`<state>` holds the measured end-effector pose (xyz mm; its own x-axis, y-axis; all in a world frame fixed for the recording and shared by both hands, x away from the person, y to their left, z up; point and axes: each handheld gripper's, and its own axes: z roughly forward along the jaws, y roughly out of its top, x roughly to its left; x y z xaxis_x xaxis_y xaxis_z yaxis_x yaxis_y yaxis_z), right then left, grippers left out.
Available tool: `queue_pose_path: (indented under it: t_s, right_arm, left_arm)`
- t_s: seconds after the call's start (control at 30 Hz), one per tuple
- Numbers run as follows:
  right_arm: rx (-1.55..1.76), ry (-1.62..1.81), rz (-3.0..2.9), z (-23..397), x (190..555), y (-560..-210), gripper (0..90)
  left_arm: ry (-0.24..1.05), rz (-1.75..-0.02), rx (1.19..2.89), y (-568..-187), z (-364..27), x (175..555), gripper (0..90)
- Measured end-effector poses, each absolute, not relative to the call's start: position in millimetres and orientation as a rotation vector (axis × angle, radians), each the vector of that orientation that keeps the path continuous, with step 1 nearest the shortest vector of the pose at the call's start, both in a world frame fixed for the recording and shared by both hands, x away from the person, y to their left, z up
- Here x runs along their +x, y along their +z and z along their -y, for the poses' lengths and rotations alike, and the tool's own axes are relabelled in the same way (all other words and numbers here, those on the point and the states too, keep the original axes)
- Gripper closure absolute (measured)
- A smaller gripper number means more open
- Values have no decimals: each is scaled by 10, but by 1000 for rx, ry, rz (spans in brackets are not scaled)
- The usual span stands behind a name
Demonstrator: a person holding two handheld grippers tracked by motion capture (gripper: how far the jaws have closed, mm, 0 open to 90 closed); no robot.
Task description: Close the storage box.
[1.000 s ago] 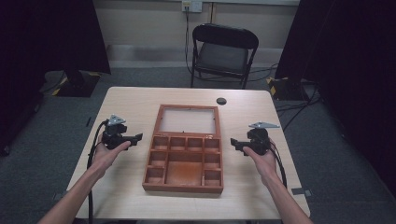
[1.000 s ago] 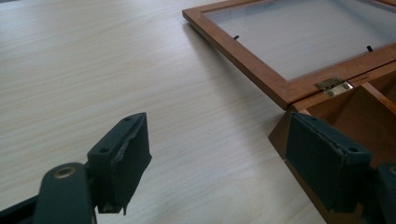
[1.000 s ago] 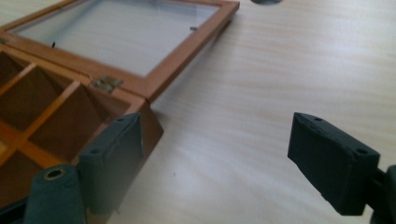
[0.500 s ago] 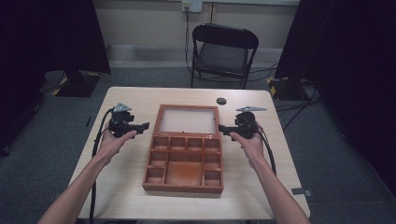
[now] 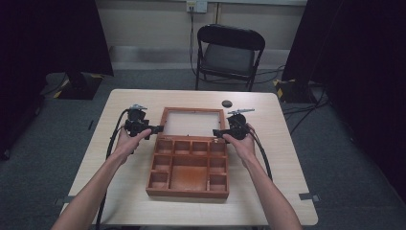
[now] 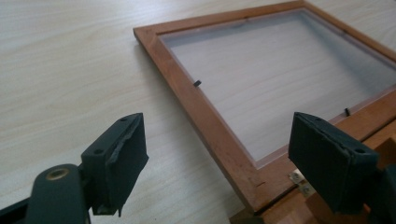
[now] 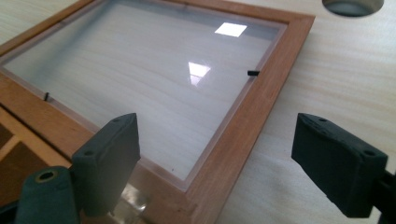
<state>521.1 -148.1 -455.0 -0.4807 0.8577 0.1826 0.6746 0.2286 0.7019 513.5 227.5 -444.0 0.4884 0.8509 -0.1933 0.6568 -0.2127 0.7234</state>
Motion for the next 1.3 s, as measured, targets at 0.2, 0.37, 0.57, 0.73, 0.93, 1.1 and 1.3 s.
queue_pose_path:
  t_s: [0.2,0.37,0.57,0.73,0.93,1.1,1.3]
  right_arm:
    - [1518,1144,-2257,1434,5265,-4681,141]
    - [1619,1207,-2236,1421,5308,-4752,125]
    - [1689,1250,-2216,1406,5322,-4804,106]
    - [1708,1292,-2229,1358,5315,-4830,99]
    - [1765,1343,-2257,1385,5354,-4870,107]
    - [1781,1336,-2270,1377,5363,-4856,128]
    - [1770,1346,-2265,1383,5352,-4862,132]
  left_arm:
    - [250,-1274,1935,-4518,-2262,5177,204]
    - [235,-1276,1970,-4551,-2166,5183,203]
    - [203,-1279,1968,-4624,-2127,5223,200]
    - [191,-1301,1970,-4661,-2148,5264,186]
    - [150,-1293,1936,-4710,-2150,5287,164]
    - [97,-1302,1897,-4755,-2157,5297,157]
    - [55,-1289,1886,-4765,-2133,5309,192]
